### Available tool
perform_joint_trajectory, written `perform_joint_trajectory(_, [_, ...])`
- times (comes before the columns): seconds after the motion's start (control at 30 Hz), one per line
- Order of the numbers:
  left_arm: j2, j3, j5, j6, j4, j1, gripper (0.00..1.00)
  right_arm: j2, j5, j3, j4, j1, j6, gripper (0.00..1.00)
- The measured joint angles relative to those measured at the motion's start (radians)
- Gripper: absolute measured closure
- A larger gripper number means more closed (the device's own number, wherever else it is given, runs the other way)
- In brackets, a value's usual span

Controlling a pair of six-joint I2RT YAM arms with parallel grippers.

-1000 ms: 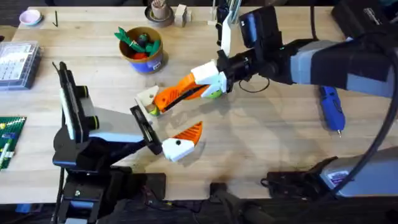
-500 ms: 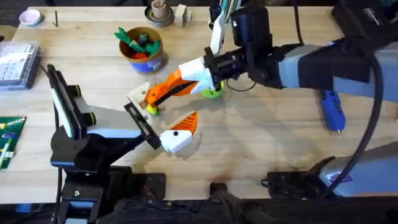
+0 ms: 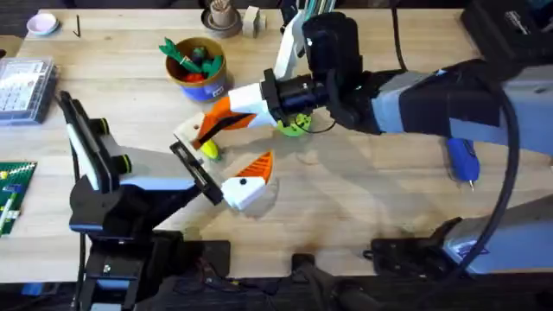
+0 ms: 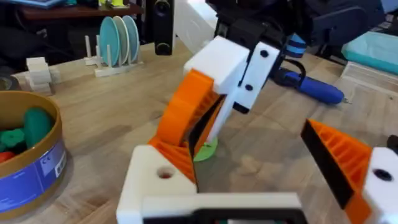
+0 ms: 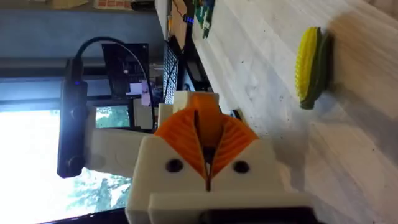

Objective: Pick up the gripper from the table and insert it into the empty holder that is missing its gripper. Then pick up a screw, insert it into the mounting hole, and use the screwdriver to tighten it. Finally, clean up the table by picking up the vegetable and placing it into the bucket.

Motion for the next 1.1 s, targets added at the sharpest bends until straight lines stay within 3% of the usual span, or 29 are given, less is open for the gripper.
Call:
perform_joint_trajectory(0.53, [0.0,0.0,0.008,-0.001,0.0,0.003,0.008,0.0,-0.019,0.0,-0.017,0.003,-0.052,0.994])
perform_joint_trajectory(0.73, [0.0,0.0,0.033,0.002,-0.001,0.003,0.008,0.002,-0.085,0.0,-0.028,-0.014,-0.09,0.976])
perform_joint_trajectory(0.9, [0.0,0.0,0.07,0.013,-0.003,0.003,0.007,0.014,-0.166,-0.001,-0.034,-0.025,-0.115,0.661])
perform_joint_trajectory(1.0, [0.0,0.0,0.134,0.019,-0.008,-0.018,0.007,0.017,-0.239,-0.003,-0.034,-0.006,-0.126,0.439])
perform_joint_trajectory(1.1, [0.0,0.0,0.172,0.021,-0.01,-0.025,0.007,0.017,-0.282,-0.003,-0.034,0.002,-0.129,0.327])
